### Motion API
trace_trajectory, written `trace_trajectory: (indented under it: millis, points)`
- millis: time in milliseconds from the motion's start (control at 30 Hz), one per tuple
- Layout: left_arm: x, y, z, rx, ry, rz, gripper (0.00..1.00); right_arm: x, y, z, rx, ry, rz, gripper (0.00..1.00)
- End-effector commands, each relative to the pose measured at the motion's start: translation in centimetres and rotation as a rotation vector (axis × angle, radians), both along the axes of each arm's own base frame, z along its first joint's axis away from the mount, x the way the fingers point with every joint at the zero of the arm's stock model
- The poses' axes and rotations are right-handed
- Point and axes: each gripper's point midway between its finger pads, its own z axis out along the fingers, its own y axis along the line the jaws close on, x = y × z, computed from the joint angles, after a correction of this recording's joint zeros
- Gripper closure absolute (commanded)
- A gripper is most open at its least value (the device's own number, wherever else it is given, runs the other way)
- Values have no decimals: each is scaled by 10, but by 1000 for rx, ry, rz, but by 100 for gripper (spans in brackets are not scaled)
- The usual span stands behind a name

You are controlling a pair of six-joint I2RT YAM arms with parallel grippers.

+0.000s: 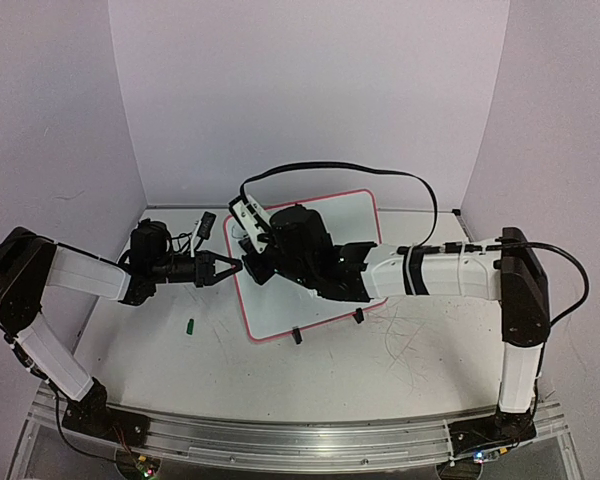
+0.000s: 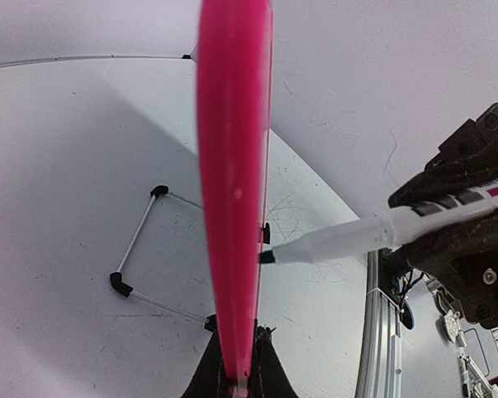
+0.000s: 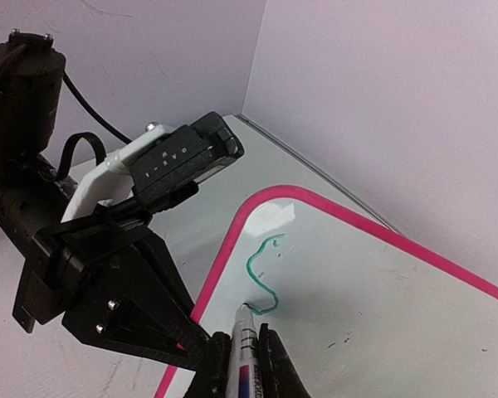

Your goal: Write a sentence on the whiteboard

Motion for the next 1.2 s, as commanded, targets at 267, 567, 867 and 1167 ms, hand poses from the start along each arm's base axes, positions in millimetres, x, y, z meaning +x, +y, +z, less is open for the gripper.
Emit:
trace_trajectory:
  millis: [267, 567, 867, 1167]
  points:
    - [8, -1, 14, 17, -90, 25, 100, 5, 8, 25, 57, -18, -13, 100]
    - [8, -1, 13, 19, -91, 25, 100, -5, -17, 56, 140, -9, 17, 100]
    - [9, -1, 16, 16, -92, 26, 100, 15, -24, 52, 136, -21, -24, 100]
    - [9, -2, 13, 20, -87, 24, 100, 19, -17, 54, 141, -31, -7, 100]
